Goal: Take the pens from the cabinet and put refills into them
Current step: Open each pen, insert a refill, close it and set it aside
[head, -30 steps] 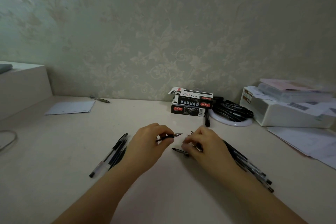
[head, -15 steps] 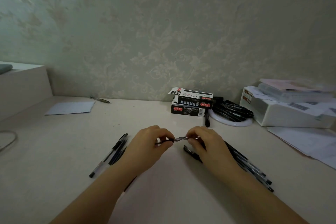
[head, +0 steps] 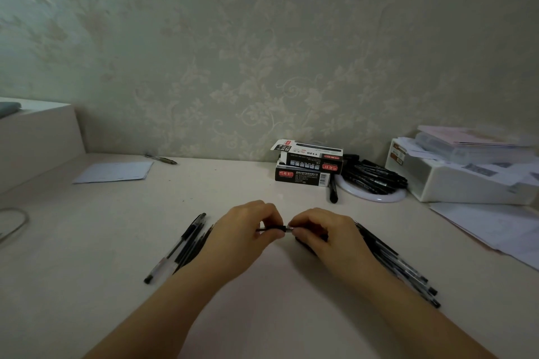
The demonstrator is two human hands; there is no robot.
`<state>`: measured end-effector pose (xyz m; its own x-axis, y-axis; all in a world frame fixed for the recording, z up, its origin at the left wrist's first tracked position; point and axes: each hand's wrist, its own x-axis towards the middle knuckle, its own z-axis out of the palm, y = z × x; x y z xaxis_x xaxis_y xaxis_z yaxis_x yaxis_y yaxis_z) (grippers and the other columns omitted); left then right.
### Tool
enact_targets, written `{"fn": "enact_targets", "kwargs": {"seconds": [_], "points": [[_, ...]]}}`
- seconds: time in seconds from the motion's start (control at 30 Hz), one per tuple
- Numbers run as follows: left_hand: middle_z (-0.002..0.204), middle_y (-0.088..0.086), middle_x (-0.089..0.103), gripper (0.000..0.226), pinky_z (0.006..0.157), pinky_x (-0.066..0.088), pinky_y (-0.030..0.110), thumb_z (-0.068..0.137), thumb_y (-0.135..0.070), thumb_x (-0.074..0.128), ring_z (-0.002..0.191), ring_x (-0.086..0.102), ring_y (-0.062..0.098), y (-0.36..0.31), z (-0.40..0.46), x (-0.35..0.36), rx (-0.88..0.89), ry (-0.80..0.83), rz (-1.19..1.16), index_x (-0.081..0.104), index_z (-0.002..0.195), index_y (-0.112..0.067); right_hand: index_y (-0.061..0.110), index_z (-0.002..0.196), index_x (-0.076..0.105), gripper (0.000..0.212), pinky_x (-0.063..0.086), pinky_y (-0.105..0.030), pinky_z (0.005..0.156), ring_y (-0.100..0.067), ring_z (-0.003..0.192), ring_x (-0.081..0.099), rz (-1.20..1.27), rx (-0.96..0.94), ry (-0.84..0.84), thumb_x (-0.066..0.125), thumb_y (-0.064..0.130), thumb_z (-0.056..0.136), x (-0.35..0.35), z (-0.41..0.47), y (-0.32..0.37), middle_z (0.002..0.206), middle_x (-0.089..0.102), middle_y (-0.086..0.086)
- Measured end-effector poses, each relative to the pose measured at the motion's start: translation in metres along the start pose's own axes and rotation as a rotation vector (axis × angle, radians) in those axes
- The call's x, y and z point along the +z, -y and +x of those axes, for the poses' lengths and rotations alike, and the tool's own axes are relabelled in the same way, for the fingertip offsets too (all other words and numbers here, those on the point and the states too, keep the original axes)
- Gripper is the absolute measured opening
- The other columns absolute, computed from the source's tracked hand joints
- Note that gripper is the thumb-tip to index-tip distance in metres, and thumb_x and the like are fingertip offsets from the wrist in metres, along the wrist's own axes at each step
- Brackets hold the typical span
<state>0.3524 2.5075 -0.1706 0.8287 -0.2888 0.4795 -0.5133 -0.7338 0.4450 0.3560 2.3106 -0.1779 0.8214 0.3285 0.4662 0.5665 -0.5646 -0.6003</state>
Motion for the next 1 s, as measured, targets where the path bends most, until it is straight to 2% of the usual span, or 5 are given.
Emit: {"fn": "enact_targets", "kwargs": {"seconds": [0.17, 0.6, 0.7, 0.87, 1.0], "points": [[0.078, -0.016, 0.057, 0.003, 0.066, 0.045, 0.024, 0.086, -0.032, 0.066, 0.073, 0.053, 0.005, -0.002, 0.001, 0.0, 0.015, 0.0, -0.001, 0.066, 0.084, -0.03, 0.021, 0.097, 0.075, 0.011, 0.049, -0.013, 0.079, 0.0, 0.087, 0.063, -0.005, 0.0, -0.002, 0.068, 0.017, 0.091, -0.001, 0.001, 0.001, 0.09, 0.071, 0.014], [0.077, -0.019, 0.06, 0.004, 0.063, 0.039, 0.014, 0.085, -0.033, 0.068, 0.073, 0.053, 0.0, -0.002, 0.002, 0.005, -0.031, -0.041, -0.053, 0.066, 0.082, -0.031, 0.023, 0.099, 0.076, 0.014, 0.051, -0.015, 0.082, 0.001, 0.089, 0.065, 0.054, 0.022, -0.003, 0.068, 0.016, 0.09, -0.002, 0.003, 0.001, 0.092, 0.072, 0.015], [0.078, -0.019, 0.062, 0.004, 0.06, 0.038, 0.01, 0.085, -0.033, 0.067, 0.072, 0.055, -0.003, 0.0, 0.002, 0.005, -0.092, -0.087, -0.069, 0.064, 0.082, -0.033, 0.027, 0.111, 0.071, 0.022, 0.052, -0.015, 0.083, 0.001, 0.091, 0.065, 0.072, 0.058, -0.045, 0.069, 0.021, 0.09, 0.001, 0.005, 0.001, 0.101, 0.07, 0.016], [0.086, -0.003, 0.056, 0.005, 0.061, 0.038, 0.023, 0.087, -0.028, 0.065, 0.068, 0.051, 0.011, 0.029, 0.004, -0.024, -0.359, -0.35, 0.089, 0.063, 0.086, -0.024, 0.028, 0.11, 0.066, 0.02, 0.047, -0.007, 0.074, 0.002, 0.084, 0.06, -0.109, 0.103, -0.123, 0.066, 0.022, 0.092, -0.001, 0.004, -0.006, 0.099, 0.063, 0.014], [0.093, 0.004, 0.061, 0.01, 0.072, 0.051, 0.038, 0.092, -0.03, 0.056, 0.078, 0.059, 0.023, 0.058, -0.003, -0.046, -0.668, -0.335, 0.205, 0.059, 0.092, -0.021, 0.025, 0.092, 0.07, 0.005, 0.042, -0.008, 0.065, 0.001, 0.074, 0.056, -0.231, 0.131, -0.098, 0.068, 0.021, 0.09, -0.002, 0.001, -0.009, 0.086, 0.061, 0.014]]}}
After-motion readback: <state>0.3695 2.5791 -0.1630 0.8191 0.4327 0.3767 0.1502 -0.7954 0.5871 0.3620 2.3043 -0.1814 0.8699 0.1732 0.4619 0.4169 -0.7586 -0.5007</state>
